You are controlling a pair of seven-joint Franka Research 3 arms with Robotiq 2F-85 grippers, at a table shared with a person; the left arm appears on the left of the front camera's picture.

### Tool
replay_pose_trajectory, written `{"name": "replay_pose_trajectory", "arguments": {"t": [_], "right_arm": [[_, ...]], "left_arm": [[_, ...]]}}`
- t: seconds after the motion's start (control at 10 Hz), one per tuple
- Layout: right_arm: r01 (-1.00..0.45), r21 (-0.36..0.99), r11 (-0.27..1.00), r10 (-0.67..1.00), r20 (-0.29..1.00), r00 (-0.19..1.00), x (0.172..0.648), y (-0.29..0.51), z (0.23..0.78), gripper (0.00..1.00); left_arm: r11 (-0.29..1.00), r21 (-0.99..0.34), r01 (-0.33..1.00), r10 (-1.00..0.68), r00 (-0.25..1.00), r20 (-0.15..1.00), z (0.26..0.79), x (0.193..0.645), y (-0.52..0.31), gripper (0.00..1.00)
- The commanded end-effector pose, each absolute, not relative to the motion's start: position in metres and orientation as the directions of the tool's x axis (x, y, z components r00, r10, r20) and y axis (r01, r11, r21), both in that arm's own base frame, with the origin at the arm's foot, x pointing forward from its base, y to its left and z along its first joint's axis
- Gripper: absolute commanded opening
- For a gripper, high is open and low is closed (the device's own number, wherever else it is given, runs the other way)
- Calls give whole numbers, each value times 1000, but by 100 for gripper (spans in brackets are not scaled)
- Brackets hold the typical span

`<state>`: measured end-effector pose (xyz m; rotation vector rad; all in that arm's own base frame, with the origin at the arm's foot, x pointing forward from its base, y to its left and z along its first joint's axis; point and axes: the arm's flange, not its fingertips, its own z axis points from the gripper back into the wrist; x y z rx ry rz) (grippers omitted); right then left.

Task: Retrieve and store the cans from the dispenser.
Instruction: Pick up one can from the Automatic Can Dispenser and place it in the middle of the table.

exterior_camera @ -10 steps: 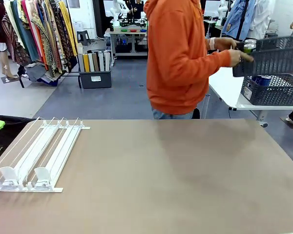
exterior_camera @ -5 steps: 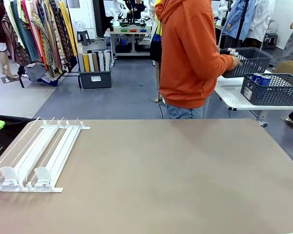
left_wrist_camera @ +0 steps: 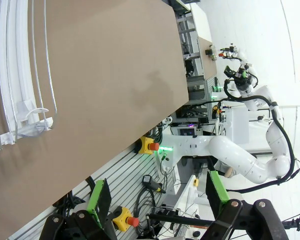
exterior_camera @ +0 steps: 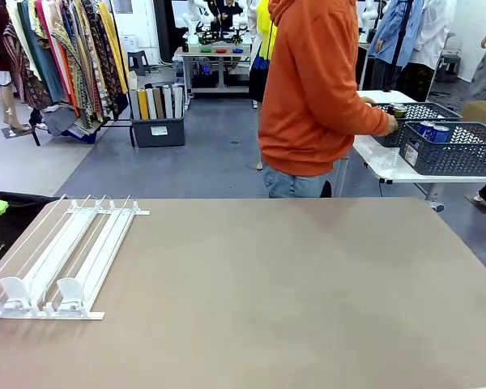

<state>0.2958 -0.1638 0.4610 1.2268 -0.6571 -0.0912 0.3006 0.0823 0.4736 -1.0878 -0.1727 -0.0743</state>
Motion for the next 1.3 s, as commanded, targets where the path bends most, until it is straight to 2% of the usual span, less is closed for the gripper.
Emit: {"name": "replay_pose_trajectory", "arguments": {"t": [0.0,1.2], "right_arm": [[-299,889,346,-423,432,796,299,-162,464,100],[-299,889,346,-423,432,796,299,-162,464,100]], "left_arm": [[442,-881,166,27,980,198,474,301,82,100],[442,-881,166,27,980,198,474,301,82,100]]}}
